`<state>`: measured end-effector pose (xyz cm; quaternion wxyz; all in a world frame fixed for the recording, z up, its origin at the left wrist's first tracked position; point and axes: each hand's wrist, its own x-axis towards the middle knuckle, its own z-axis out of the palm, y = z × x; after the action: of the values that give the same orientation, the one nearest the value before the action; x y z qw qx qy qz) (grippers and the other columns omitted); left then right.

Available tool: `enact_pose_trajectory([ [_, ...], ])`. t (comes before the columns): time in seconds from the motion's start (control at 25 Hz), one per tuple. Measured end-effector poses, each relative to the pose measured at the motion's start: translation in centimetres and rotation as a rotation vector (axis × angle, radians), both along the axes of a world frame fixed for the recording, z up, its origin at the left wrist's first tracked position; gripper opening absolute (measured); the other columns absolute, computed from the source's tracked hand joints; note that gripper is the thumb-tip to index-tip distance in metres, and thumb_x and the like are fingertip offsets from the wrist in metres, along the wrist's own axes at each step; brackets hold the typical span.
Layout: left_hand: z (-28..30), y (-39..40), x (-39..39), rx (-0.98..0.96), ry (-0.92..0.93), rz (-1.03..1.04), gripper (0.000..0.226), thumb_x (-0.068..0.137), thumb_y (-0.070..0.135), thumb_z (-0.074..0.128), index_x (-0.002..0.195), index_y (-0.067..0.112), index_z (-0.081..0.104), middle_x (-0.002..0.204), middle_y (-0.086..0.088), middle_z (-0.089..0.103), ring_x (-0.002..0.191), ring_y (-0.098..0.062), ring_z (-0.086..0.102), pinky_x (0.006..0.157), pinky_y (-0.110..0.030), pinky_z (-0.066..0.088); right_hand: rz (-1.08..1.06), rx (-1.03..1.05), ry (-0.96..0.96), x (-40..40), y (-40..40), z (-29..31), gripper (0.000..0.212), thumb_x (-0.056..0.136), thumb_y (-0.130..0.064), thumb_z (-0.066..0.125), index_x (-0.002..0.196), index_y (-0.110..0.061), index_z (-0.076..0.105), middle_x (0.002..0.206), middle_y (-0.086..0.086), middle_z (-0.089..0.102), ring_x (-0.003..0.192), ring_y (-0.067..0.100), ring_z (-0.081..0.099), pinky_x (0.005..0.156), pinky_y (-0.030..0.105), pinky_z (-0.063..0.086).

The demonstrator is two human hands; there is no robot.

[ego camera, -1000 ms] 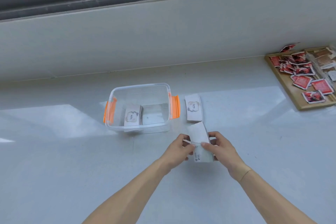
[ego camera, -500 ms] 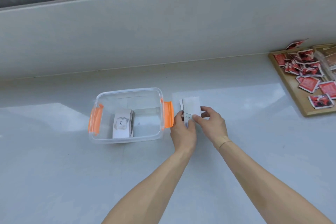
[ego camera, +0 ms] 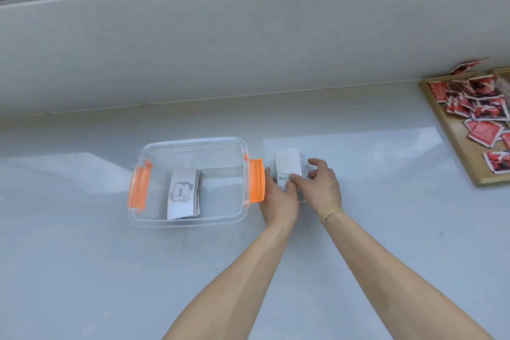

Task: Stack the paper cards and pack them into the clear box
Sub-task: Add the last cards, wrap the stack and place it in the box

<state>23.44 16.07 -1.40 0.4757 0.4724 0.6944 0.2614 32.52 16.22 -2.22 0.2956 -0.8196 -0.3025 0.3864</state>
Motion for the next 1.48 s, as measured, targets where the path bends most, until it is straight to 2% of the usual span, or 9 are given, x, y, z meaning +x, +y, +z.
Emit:
enact_pose_trajectory([
  [0.2, 0.2, 0.1, 0.0, -0.099, -0.028, -0.005, 0.057, 0.093, 0.016, 0.050, 0.146, 0.020, 0.028, 0.141, -0.001, 0.050, 0.113, -0.016, 0.054, 0.083, -0.023, 0.038, -0.061, -0.122, 0.078, -0.2, 0.3, 0.2, 0.074, 0.072, -0.036, 0.072, 0.136, -0.015, 0.040, 0.111, 0.004, 0.064, 0.102, 0.025, 0.058, 0.076, 0.032, 0.043],
  [0.36, 1.0, 0.7, 0.0, -0.227, -0.123, 0.080, 0.040, 0.089, 0.015, 0.052, 0.129, 0.022, 0.047, 0.125, 0.002, 0.060, 0.107, -0.021, 0.059, 0.079, -0.025, 0.040, -0.133, -0.129, 0.229, -0.4, 0.6, 0.9, 0.042, 0.069, -0.018, 0.076, 0.106, -0.001, 0.063, 0.084, 0.006, 0.063, 0.076, 0.027, 0.057, 0.060, 0.031, 0.045],
  [0.44, 1.4, 0.5, -0.4, -0.288, -0.208, 0.097, 0.029, 0.087, 0.015, 0.051, 0.114, 0.019, 0.057, 0.114, 0.001, 0.068, 0.105, -0.023, 0.063, 0.078, -0.028, 0.047, -0.138, -0.106, 0.313, -0.6, 0.1, 1.3, 0.025, 0.067, -0.010, 0.073, 0.091, -0.003, 0.070, 0.087, 0.016, 0.071, 0.079, 0.036, 0.066, 0.064, 0.040, 0.055],
  [0.56, 1.5, -1.6, -1.0, -0.359, -0.242, 0.041, 0.033, 0.085, 0.017, 0.051, 0.117, 0.016, 0.058, 0.113, -0.003, 0.069, 0.105, -0.024, 0.064, 0.085, -0.034, 0.052, -0.147, -0.062, 0.356, -0.7, -2.3, 2.2, 0.020, 0.064, -0.006, 0.074, 0.083, -0.012, 0.069, 0.092, 0.017, 0.073, 0.081, 0.033, 0.070, 0.074, 0.044, 0.058],
  [0.76, 1.7, -8.3, -5.2, -0.340, -0.190, -0.222, 0.024, 0.083, 0.016, 0.055, 0.105, 0.019, 0.065, 0.084, 0.005, 0.066, 0.076, -0.017, 0.058, 0.057, -0.023, 0.041, 0.105, -0.055, 0.127, -1.2, -9.2, 3.8, 0.037, 0.061, -0.017, 0.077, 0.094, -0.027, 0.061, 0.090, -0.005, 0.068, 0.082, 0.017, 0.064, 0.074, 0.038, 0.055],
  [0.96, 1.4, -13.7, -13.6, -0.367, 0.034, -0.506, 0.034, 0.082, 0.021, 0.063, 0.116, 0.018, 0.062, 0.100, 0.003, 0.064, 0.089, -0.012, 0.059, 0.074, -0.021, 0.045, 0.519, -0.096, -0.208, -4.7, -15.6, 4.5, 0.044, 0.067, -0.024, 0.069, 0.108, -0.032, 0.055, 0.102, -0.010, 0.058, 0.093, 0.014, 0.055, 0.073, 0.033, 0.048],
  [1.12, 2.3, -15.9, -19.1, -0.131, 0.246, -0.493, 0.035, 0.076, 0.021, 0.064, 0.107, 0.025, 0.049, 0.105, 0.006, 0.053, 0.095, -0.008, 0.053, 0.079, -0.026, 0.047, 0.724, -0.029, -0.359, -8.3, -18.3, 3.9, 0.043, 0.072, -0.021, 0.059, 0.111, -0.037, 0.051, 0.107, -0.014, 0.056, 0.100, 0.014, 0.049, 0.077, 0.032, 0.044],
  [1.28, 2.5, -16.6, -21.4, 0.204, 0.405, -0.703, 0.062, 0.076, 0.023, 0.059, 0.132, 0.031, 0.033, 0.129, 0.010, 0.035, 0.120, -0.009, 0.035, 0.090, -0.026, 0.044, 0.871, 0.114, -0.452, -11.5, -18.4, 3.7, 0.044, 0.072, -0.015, 0.054, 0.111, -0.036, 0.052, 0.108, -0.016, 0.056, 0.100, 0.016, 0.048, 0.079, 0.032, 0.040],
  [1.48, 1.9, -15.4, -22.6, 0.484, 0.613, -0.822, 0.035, 0.086, 0.027, 0.049, 0.121, 0.024, 0.044, 0.122, 0.008, 0.048, 0.123, -0.014, 0.039, 0.098, -0.025, 0.032, 0.934, 0.306, -0.491, -12.9, -17.5, 3.5, 0.043, 0.072, -0.011, 0.057, 0.111, -0.030, 0.058, 0.105, -0.012, 0.060, 0.095, 0.019, 0.052, 0.078, 0.030, 0.039],
])
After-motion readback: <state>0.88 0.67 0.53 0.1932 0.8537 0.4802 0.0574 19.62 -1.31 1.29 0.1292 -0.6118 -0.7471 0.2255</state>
